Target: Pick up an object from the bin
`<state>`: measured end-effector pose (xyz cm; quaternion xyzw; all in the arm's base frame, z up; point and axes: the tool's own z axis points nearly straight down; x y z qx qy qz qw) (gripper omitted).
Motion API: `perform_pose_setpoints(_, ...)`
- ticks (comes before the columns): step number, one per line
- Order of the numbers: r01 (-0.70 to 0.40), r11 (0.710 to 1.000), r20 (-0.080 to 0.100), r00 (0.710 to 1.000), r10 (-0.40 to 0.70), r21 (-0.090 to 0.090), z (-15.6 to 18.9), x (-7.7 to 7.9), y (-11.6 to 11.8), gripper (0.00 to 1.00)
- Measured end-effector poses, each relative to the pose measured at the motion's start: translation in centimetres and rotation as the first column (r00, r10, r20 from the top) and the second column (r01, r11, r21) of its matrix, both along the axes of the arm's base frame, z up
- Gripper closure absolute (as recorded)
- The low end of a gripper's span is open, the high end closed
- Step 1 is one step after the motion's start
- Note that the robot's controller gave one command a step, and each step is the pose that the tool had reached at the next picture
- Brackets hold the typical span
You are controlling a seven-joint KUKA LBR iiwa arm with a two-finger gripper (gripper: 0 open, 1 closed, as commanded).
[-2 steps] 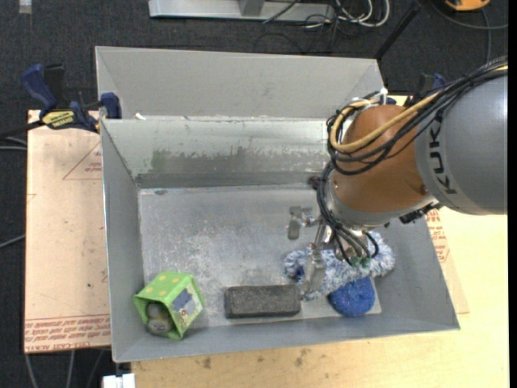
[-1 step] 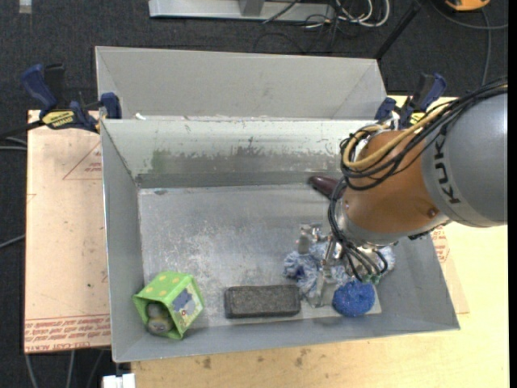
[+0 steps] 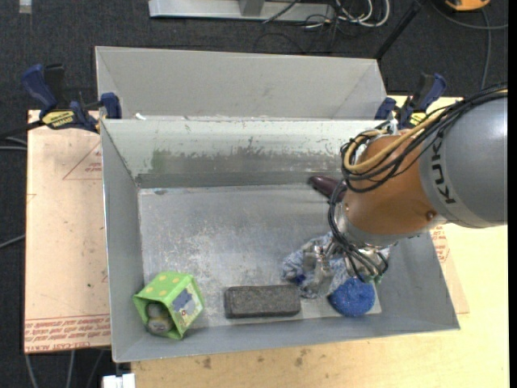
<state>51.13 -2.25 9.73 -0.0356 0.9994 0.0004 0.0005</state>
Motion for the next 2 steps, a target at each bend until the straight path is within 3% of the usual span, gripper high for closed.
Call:
perform_pose_setpoints(1,0.000,1.000,0.000,1.000,0.000,0.000,0.0,0.0,0.0,1.00)
perform_pose_setpoints(2,-0.004,1.000,0.001,1.000,0.004,0.000,13.0,0.7,-0.8,1.00)
